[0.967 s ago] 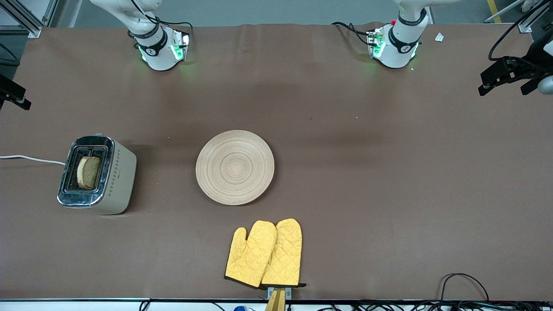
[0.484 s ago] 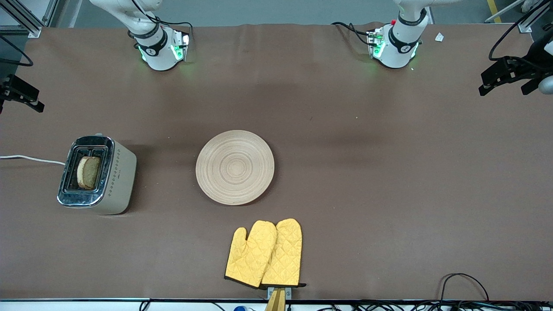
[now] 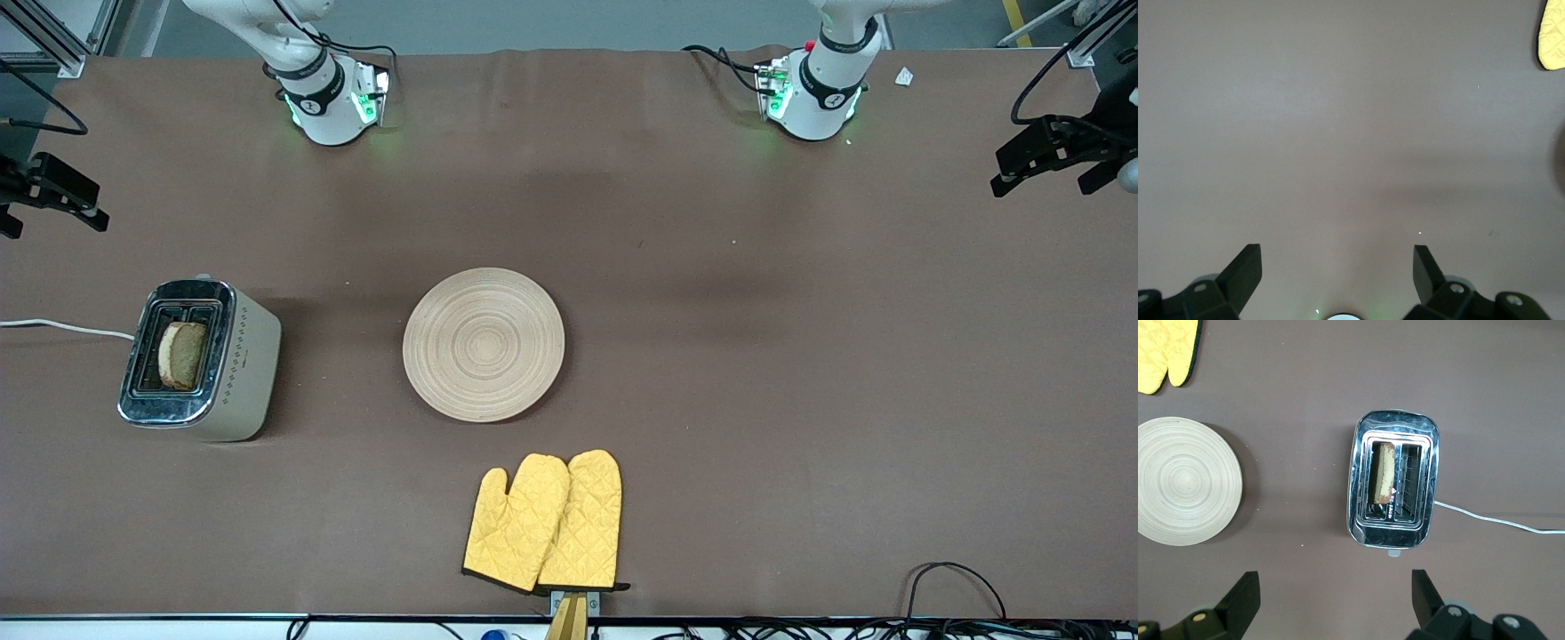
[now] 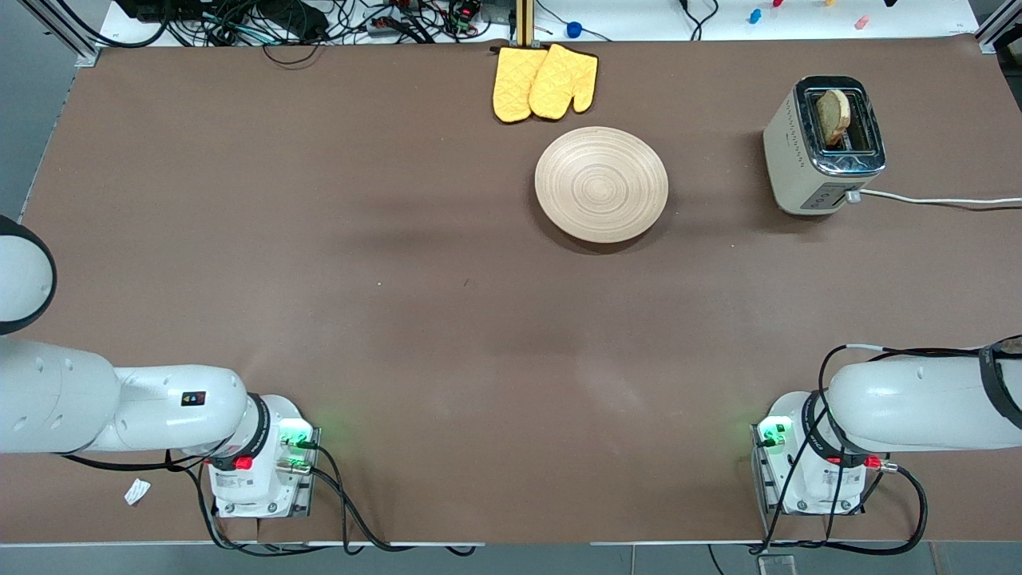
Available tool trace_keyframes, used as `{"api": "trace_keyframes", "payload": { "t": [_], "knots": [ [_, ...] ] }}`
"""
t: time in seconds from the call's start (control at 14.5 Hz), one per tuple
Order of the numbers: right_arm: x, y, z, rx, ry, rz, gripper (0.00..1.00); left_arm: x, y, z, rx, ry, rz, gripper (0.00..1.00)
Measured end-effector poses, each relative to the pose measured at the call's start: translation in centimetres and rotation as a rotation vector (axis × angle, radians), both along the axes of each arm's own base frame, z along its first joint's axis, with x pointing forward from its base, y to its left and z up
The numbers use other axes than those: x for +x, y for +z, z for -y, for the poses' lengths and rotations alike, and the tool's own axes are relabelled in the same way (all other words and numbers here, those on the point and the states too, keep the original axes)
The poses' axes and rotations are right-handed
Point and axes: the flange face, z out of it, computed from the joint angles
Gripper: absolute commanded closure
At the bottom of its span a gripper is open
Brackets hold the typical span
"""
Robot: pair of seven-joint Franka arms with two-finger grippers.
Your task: Move plate and put bread in toaster
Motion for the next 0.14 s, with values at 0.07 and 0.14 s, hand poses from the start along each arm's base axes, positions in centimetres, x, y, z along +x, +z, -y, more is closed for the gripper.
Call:
{"api": "trace_keyframes", "payload": {
  "t": [0.07,0.14],
  "knots": [
    [0.02,0.00,-0.11,0.000,0.002,0.001,0.00,0.00,0.00,-0.03,0.000,0.001,0.000,0.00],
    [0.05,0.01,-0.19,0.000,0.004,0.003,0.00,0.00,0.00,-0.06,0.000,0.001,0.000,0.00]
  ]
}}
